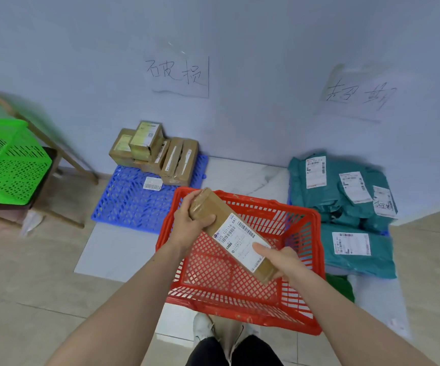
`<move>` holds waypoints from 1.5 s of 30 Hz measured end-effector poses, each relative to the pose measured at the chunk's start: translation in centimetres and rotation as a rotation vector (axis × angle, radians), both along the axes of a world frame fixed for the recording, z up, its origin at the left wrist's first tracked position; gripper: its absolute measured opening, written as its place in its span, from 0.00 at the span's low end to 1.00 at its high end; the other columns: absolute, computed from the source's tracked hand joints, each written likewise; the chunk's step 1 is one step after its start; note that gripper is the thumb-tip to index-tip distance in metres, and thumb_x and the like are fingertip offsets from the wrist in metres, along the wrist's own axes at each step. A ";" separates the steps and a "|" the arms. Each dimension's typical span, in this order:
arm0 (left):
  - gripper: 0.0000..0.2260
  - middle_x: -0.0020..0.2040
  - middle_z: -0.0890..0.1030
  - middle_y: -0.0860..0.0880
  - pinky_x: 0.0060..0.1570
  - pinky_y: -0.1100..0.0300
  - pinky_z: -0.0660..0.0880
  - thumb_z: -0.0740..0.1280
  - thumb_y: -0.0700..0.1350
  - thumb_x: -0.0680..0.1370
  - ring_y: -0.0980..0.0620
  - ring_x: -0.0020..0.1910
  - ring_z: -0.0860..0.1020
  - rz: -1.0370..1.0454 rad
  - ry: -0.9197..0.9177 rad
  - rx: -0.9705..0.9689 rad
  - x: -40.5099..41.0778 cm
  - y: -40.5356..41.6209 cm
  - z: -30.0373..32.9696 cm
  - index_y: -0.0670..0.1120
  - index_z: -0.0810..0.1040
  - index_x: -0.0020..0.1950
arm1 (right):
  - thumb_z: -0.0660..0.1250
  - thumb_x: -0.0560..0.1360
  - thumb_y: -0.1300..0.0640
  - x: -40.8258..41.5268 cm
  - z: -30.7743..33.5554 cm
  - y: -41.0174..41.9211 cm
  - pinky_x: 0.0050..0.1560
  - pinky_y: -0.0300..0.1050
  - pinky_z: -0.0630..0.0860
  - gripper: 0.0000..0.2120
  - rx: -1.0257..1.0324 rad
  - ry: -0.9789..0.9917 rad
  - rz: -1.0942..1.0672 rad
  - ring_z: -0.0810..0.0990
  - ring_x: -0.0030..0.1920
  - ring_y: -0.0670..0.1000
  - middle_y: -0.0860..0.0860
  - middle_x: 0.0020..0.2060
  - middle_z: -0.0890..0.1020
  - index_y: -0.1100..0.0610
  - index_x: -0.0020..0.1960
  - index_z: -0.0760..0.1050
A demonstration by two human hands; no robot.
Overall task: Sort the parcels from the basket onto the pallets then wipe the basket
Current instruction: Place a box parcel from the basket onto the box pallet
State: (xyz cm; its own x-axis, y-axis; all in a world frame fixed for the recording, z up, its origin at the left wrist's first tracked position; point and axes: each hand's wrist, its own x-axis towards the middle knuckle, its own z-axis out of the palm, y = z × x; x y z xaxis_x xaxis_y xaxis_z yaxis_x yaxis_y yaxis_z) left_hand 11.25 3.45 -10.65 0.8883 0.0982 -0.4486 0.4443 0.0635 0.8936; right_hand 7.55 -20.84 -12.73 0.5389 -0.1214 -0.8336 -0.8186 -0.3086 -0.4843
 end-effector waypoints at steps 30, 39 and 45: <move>0.44 0.61 0.81 0.43 0.49 0.49 0.80 0.79 0.52 0.68 0.46 0.52 0.84 0.188 0.123 -0.296 2.7 -3.1 3.5 0.58 0.56 0.77 | 0.77 0.56 0.29 1.6 3.9 -0.3 0.65 0.58 0.75 0.44 0.438 -0.213 0.186 0.84 0.58 0.51 0.48 0.56 0.85 0.50 0.66 0.75; 0.30 0.59 0.83 0.46 0.46 0.53 0.78 0.73 0.41 0.75 0.49 0.53 0.84 0.247 0.100 -0.303 -0.2 -3.8 2.5 0.54 0.65 0.73 | 0.74 0.67 0.36 3.5 4.2 2.7 0.63 0.57 0.77 0.32 0.487 -0.233 0.119 0.85 0.55 0.51 0.49 0.54 0.86 0.52 0.64 0.76; 0.27 0.56 0.84 0.45 0.45 0.55 0.80 0.73 0.40 0.74 0.48 0.52 0.84 0.322 0.052 -0.240 -0.9 -0.7 2.0 0.50 0.72 0.71 | 0.75 0.65 0.34 3.9 3.5 5.6 0.64 0.57 0.77 0.35 0.528 -0.207 0.182 0.84 0.57 0.51 0.49 0.55 0.85 0.51 0.65 0.75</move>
State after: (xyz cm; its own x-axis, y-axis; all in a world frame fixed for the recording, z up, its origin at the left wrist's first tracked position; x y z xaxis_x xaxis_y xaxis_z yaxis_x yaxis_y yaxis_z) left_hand 10.31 2.77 -8.60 0.8049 0.2551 -0.5358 0.4115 0.4107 0.8136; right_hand 11.42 -15.22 -9.20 0.6697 0.3909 -0.6315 -0.6475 -0.1091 -0.7542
